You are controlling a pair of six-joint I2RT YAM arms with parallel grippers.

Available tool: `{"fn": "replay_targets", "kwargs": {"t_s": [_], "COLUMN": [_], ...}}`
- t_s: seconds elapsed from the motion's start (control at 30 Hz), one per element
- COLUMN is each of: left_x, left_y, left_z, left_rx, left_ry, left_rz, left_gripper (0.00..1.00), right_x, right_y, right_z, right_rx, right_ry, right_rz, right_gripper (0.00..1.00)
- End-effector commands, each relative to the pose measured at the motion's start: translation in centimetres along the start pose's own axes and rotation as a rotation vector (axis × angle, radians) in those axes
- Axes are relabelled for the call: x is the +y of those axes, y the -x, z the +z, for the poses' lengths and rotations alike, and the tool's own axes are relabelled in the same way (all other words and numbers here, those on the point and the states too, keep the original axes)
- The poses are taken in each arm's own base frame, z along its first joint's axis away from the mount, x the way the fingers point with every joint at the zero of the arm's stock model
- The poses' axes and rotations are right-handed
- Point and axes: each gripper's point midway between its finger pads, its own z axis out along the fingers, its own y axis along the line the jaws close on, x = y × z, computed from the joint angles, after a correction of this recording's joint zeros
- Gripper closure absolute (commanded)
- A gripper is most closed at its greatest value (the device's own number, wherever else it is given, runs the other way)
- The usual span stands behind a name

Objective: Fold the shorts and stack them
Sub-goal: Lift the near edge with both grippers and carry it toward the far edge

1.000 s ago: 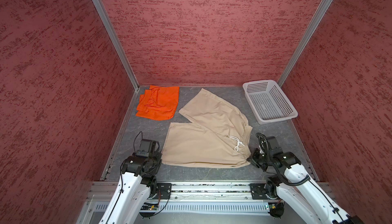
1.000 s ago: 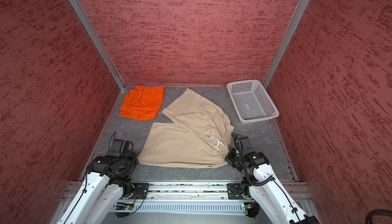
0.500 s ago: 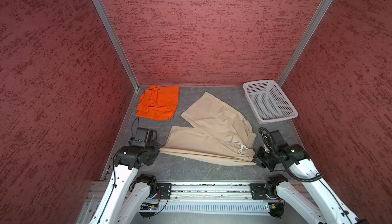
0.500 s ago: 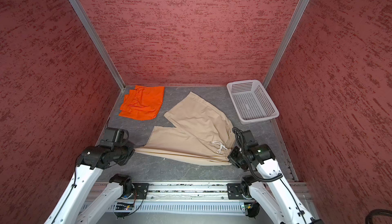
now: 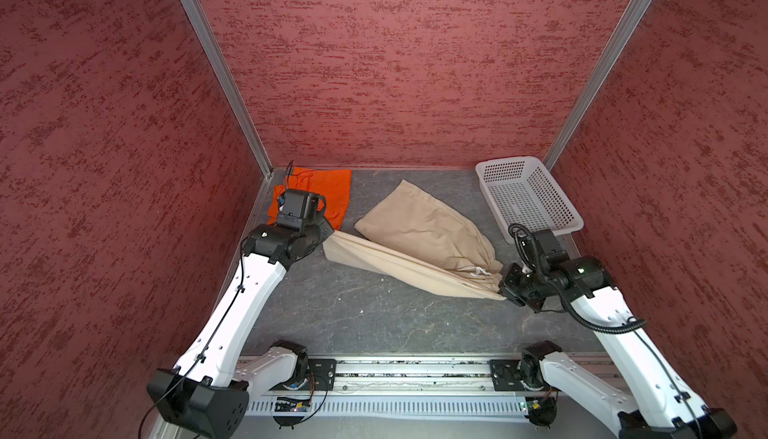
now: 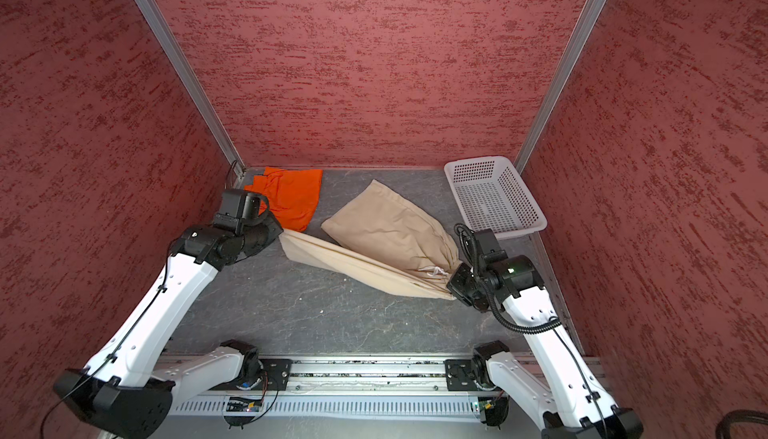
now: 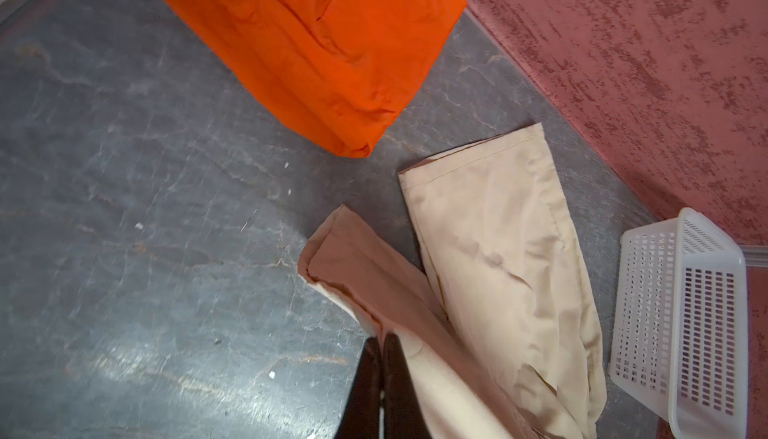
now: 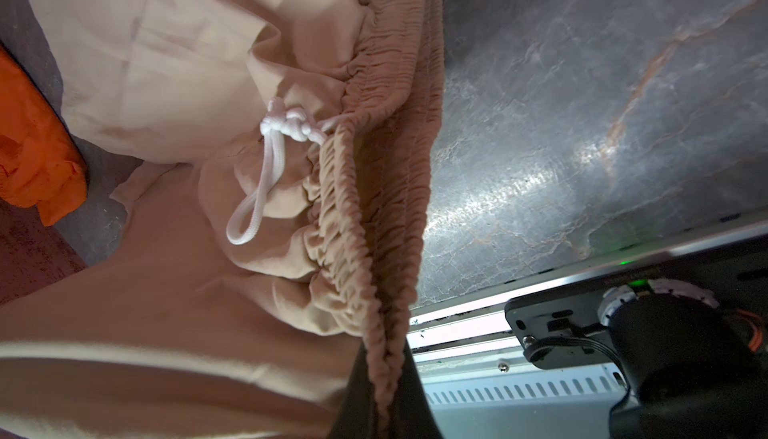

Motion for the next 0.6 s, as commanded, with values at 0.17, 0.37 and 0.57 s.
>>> {"fn": "replay_targets", "kwargs": {"t_s": [0.17, 0.37, 0.57], "left_x": [-6.1, -8.9, -9.9], "left_y": [6.8, 9.4, 9.9], "left_z": [0.1, -1.4, -0.9], "left_rx": [-0.211, -0.305, -0.328], "left_ry": [-0.082, -0.152, -0.173], "left_rz": [0.143, 0.182, 0.211], "left_gripper": [1.00, 1.00, 1.00], "right_x": [-0.6, 0.5, 1.0], "right_y": [1.5, 2.4, 2.3], "right_z": [-2.5, -4.3, -4.2], "right_rx": [-0.091, -0.151, -0.145], "right_ry": [-0.072, -0.032, -0.007], "right_rz": [-0.002, 0.004, 0.003], "right_gripper": [1.00, 1.00, 1.00]}}
